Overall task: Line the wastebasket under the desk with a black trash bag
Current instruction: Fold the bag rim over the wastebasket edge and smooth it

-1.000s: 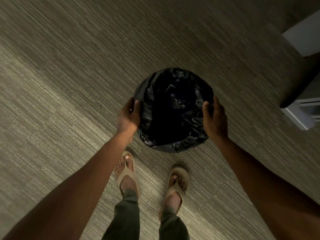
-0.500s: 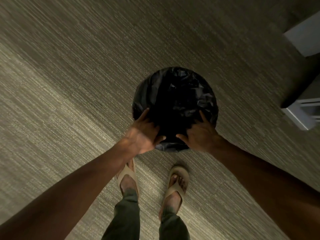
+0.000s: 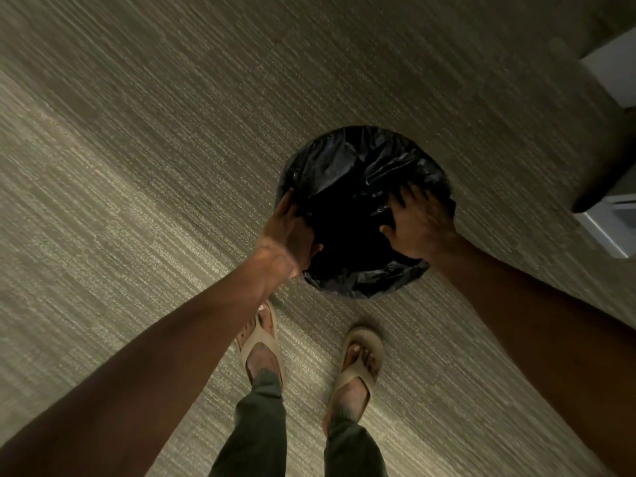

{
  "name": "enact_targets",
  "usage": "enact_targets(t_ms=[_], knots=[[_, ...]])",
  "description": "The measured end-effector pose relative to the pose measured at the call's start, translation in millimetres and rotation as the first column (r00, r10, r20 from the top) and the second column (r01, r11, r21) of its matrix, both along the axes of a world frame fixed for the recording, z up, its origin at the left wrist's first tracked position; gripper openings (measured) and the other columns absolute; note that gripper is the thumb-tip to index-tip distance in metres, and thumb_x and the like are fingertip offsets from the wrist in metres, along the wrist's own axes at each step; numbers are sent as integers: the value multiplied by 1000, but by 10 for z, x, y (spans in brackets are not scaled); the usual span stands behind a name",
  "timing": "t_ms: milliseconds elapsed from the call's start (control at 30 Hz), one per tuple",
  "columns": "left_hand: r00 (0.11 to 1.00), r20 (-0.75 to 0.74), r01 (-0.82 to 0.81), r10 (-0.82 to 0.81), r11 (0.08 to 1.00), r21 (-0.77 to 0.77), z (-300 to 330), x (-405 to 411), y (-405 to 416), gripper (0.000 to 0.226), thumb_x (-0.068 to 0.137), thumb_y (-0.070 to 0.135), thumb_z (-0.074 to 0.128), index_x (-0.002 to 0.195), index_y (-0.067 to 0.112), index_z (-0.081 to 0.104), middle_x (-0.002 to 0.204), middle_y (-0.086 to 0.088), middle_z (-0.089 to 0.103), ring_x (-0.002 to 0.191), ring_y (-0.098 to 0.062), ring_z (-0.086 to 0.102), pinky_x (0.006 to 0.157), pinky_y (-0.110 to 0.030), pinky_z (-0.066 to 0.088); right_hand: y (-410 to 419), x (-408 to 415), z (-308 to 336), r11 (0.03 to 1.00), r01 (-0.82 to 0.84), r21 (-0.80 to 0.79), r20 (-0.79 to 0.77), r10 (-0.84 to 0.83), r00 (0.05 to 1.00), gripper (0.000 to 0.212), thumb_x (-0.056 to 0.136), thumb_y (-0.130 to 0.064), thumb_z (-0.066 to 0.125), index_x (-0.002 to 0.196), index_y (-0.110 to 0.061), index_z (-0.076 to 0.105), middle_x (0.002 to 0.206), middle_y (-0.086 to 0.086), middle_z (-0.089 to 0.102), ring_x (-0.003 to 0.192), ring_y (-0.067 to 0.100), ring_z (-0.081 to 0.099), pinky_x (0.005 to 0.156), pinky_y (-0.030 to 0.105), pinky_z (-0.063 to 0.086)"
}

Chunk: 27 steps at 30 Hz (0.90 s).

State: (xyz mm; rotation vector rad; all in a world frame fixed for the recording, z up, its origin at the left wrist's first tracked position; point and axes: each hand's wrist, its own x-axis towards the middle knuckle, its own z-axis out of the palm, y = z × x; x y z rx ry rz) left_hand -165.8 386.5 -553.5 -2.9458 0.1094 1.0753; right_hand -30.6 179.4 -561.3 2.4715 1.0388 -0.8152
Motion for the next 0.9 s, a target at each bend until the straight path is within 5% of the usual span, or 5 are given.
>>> enact_targets(t_ms=[167,367,633,800,900], knots=[[973,228,57,-24,989,-139,34,74,-28,56,100,43,47,147,14,54,142,-8,65,145,-36,42,131,-49,6,227,5,116,973,-55,226,136,24,990,49,94,-35,59,133,-6,56,128,21,60,124,42,51,96,52,47],[965,259,-20,48,994,-111,-42,99,85,78,86,39,61,157,17,39,154,-11,53,151,-42,30,130,-54,9,279,139,114,990,-51,134,192,24,981,73,87,-43,66,149,-13,45,159,21,36,148,44,28,114,64,28],[902,418,-5,106,972,-235,62,124,125,69,86,32,60,150,10,46,154,-18,49,155,-42,26,130,-53,15,66,-136,197,859,-106,500,273,-41,961,42,96,-46,56,119,-13,67,132,11,63,137,35,49,106,54,35],[966,220,-91,133,977,-191,-88,-196,57,76,95,36,55,163,19,25,169,-8,31,161,-39,7,131,-49,5,-427,-540,77,923,-195,332,143,155,978,63,95,-62,51,135,-15,61,150,17,51,147,38,39,108,55,32],[941,310,-51,135,963,-265,-168,-303,129,63,99,32,54,158,17,37,166,-12,38,160,-38,13,131,-50,13,-620,-606,9,929,-132,347,134,90,987,67,97,-64,47,140,-14,58,157,19,43,154,38,28,114,59,26]])
